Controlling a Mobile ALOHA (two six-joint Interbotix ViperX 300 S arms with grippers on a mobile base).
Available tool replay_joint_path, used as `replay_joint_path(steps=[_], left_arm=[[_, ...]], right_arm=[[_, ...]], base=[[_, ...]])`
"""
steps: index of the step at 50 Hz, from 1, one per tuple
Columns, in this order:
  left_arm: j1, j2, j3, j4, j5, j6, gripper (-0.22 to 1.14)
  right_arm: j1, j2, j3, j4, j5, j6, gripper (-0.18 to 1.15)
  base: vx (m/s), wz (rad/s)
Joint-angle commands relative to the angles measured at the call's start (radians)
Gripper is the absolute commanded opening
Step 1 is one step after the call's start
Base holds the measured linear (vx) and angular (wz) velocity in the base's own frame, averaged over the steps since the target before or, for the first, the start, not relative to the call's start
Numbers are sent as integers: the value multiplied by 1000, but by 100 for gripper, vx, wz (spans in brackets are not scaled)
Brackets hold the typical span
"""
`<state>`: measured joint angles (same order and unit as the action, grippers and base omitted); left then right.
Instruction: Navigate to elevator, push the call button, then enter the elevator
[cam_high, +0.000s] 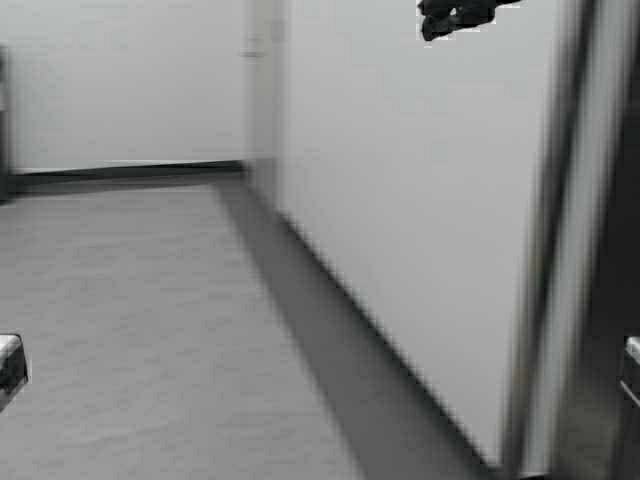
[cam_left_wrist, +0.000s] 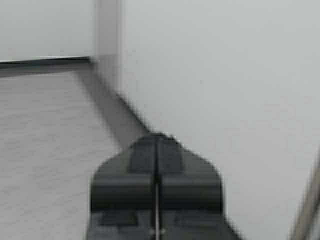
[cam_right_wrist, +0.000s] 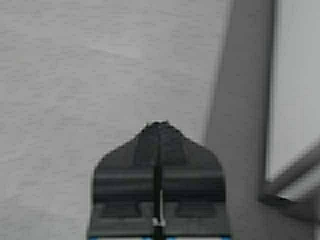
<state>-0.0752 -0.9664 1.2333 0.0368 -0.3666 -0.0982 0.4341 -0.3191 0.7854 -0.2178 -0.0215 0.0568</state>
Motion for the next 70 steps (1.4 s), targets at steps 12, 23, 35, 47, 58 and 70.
replay_joint_path(steps=[12,23,35,47,58,70], left_arm=[[3,11,-12,3,-9,3,3],[2,17,-21,3,-18,-2,3],[2,17,-18,5,-18,0,3],[2,15,-23,5,-26,0,3],[2,8,0,5,-25,-3,3],[-11,20,-2,15,-25,15,3]], right_arm=[[-3,9,-26,2,-21,2,5],[-3,-3,-28,2,-15,2,5],[3,-41,-8,3,-14,2,5],[11,-41,2,3,-14,0,5],[11,-26,3,3,-20,0,5],[11,21,-9,5,-20,5,5]], base=[[52,-73],[54,-49],[57,-47],[53,-53],[50,-75],[46,-70]])
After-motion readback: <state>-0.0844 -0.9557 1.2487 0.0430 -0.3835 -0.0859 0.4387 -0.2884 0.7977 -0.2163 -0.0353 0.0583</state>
